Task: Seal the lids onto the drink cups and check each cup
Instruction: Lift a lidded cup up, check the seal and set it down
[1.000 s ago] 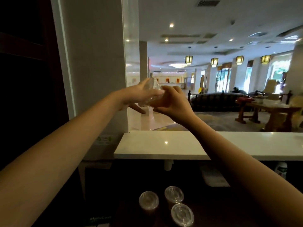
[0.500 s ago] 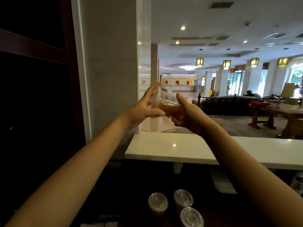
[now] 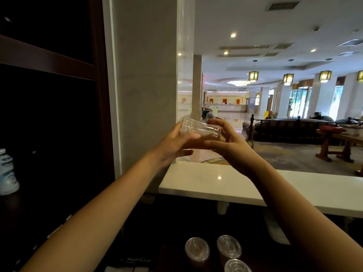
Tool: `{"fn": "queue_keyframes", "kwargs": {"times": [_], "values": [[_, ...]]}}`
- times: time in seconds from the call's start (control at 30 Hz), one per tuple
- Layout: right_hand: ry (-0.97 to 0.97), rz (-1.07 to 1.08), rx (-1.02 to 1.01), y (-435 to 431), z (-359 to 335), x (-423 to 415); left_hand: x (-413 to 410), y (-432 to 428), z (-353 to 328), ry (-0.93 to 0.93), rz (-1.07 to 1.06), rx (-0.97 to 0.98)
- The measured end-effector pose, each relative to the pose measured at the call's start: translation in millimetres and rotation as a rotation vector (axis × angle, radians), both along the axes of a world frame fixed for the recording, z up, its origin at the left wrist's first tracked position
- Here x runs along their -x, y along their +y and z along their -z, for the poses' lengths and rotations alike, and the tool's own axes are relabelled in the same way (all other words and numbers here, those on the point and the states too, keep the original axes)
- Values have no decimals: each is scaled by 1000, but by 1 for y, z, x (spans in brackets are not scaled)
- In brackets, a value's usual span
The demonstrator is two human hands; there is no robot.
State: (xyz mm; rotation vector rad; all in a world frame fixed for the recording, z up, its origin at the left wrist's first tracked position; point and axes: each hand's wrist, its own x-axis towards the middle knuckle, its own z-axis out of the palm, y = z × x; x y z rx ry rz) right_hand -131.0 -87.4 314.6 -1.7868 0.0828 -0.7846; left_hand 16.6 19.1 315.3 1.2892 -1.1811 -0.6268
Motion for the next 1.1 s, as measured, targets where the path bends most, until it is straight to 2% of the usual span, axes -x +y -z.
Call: {"fn": "queue_keyframes", "kwargs": {"times": [0.1, 0.2, 0.3, 0.37, 0.5, 0.6, 0.7, 0.9, 1.0, 1.1], "values": [[85, -69, -228, -2, 3, -3, 0, 0, 4, -127, -24, 95], [190, -74, -239, -3, 6, -6, 0, 3, 1, -236, -45, 164], [119, -50, -280, -2, 8, -7, -6, 5, -2, -319, 24, 88], [59, -28, -282, -4, 11, -7, -11, 6, -3, -255, 108, 22], [-34, -33, -230, -5, 16, -6, -13, 2, -5, 60, 177, -54], [-53, -20, -113, -6, 11, -2, -9, -2, -5, 105, 148, -118], [-64, -47, -108, -11, 11, 0, -6, -7, -4, 17, 75, -69], [-102, -136, -437, -13, 20, -3, 7, -10, -1, -438, -125, 167], [-172, -187, -595, -8, 28, -9, 8, -13, 6, -516, -156, 306], [-264, -167, -750, -7, 33, -16, 5, -22, 22, -509, -201, 363]]}}
